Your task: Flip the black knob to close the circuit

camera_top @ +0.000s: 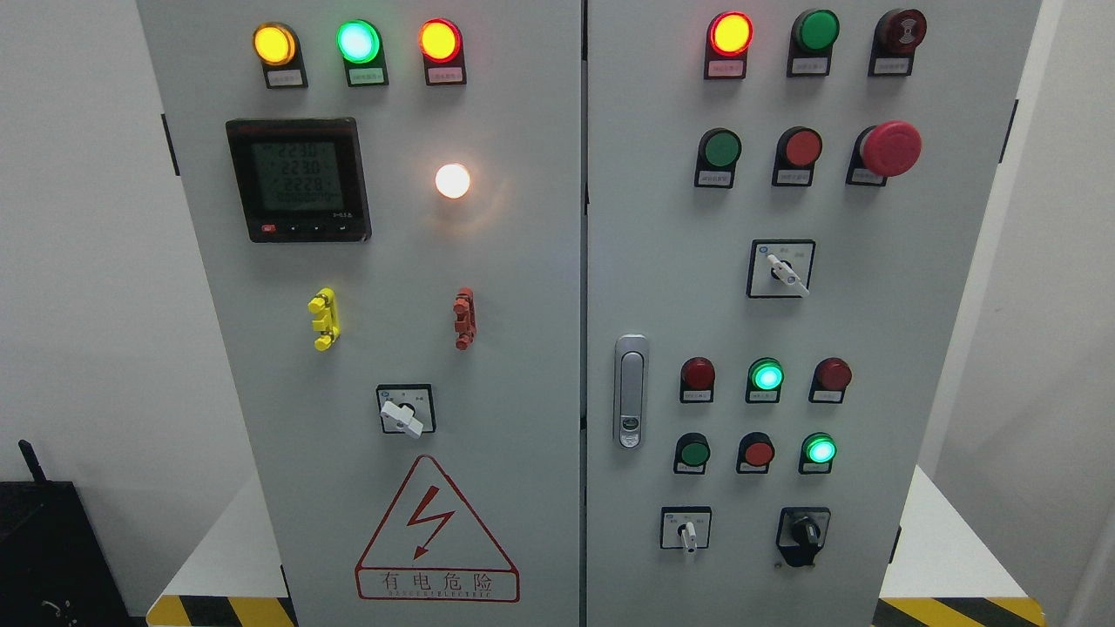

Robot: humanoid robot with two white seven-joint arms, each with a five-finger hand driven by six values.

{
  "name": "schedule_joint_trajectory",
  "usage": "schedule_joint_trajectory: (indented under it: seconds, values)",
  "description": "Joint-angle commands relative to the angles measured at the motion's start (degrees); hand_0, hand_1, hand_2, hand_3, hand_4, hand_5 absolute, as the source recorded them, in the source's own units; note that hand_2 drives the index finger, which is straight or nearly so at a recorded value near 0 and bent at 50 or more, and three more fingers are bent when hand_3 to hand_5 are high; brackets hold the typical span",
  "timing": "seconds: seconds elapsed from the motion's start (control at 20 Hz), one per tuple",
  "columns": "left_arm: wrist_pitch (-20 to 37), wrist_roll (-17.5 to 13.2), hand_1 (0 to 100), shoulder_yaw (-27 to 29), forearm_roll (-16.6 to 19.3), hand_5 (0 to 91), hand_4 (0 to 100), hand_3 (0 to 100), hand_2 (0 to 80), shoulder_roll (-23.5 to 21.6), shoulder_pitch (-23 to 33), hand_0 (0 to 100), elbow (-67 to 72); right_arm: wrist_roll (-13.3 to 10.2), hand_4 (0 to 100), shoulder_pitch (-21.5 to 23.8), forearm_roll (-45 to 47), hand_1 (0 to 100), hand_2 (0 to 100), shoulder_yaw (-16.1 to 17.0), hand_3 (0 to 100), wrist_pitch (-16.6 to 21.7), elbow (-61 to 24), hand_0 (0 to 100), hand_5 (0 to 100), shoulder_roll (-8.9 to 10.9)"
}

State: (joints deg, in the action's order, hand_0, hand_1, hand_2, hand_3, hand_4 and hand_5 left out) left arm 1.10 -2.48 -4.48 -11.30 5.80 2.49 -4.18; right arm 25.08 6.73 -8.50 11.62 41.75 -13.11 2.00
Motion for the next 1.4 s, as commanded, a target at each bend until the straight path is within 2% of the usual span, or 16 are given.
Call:
schedule_joint_trajectory:
  seconds: [0.0,0.05,0.15,0.25,0.35,0.45,0.55,0.65,0.75,0.85,0.95,1.05,1.2,1.35]
  values:
    - [0.0,0.0,56,0.0,0.0,0.0,0,0,0.0,0.0,0.0,12,0.0,0.1,6,2.0,2.8,3,6,2.3,18,7.9,-26.2,0,0,-7.43]
    - [0.0,0.0,56,0.0,0.0,0.0,0,0,0.0,0.0,0.0,12,0.0,0.1,10,3.4,3.8,4,9,2.5,21,7.1,-32.7,0,0,-8.67]
    - [0.0,0.0,56,0.0,0.1,0.0,0,0,0.0,0.0,0.0,12,0.0,0.1,15,7.7,4.5,9,12,1.7,26,4.9,-45.5,0,1,-8.86]
    - [0.0,0.0,56,0.0,0.1,0.0,0,0,0.0,0.0,0.1,12,0.0,0.0,18,10.7,4.5,10,14,0.6,28,4.3,-55.7,0,6,-8.86]
    - [0.0,0.0,56,0.0,0.1,0.0,0,0,0.0,0.0,0.1,12,0.0,-0.7,26,14.5,4.4,13,18,-0.6,31,4.1,-65.6,0,14,-8.68]
    - [0.0,0.0,56,0.0,0.0,0.0,0,0,0.0,0.0,0.1,12,0.0,-1.2,33,17.2,3.3,16,23,-0.5,38,2.0,-76.0,0,22,-8.50]
    - [0.0,0.0,56,0.0,0.1,0.0,0,0,0.0,0.0,0.1,12,0.0,-2.9,42,18.1,-1.1,19,30,0.7,51,0.2,-83.5,0,31,-8.59]
    - [0.0,0.0,56,0.0,0.1,0.0,0,0,0.0,0.0,0.0,12,0.0,-3.7,53,17.0,-10.2,23,44,5.6,67,0.0,-87.3,0,41,-8.50]
    - [0.0,0.0,56,0.0,0.1,0.0,0,0,0.0,0.0,0.0,12,0.0,-3.9,60,14.4,-16.8,24,50,8.2,76,0.1,-90.3,0,49,-8.50]
    - [0.0,0.0,56,0.0,0.0,0.0,0,0,0.0,0.0,0.1,12,0.0,-4.5,67,12.3,-21.3,27,58,8.7,82,-0.9,-93.7,0,57,-8.85]
    - [0.0,0.0,56,0.0,0.1,0.0,0,0,0.0,0.0,0.1,12,0.0,-5.7,71,11.4,-28.6,29,65,9.5,88,-7.5,-100.7,0,63,-8.77]
    - [0.0,0.0,56,0.0,0.0,0.0,0,0,0.0,0.0,0.1,12,0.0,-5.6,74,9.7,-35.9,30,72,9.0,93,-15.4,-106.1,0,67,-8.59]
    - [0.0,0.0,56,0.0,0.0,0.0,0,0,0.0,0.0,0.0,12,0.0,-5.3,80,2.7,-43.9,29,80,8.9,100,-17.1,-106.3,0,74,-8.77]
    - [0.0,0.0,56,0.0,0.1,0.0,0,0,0.0,0.0,0.1,12,0.0,-3.7,85,-2.2,-50.5,29,88,9.2,100,-17.2,-106.4,0,80,-8.50]
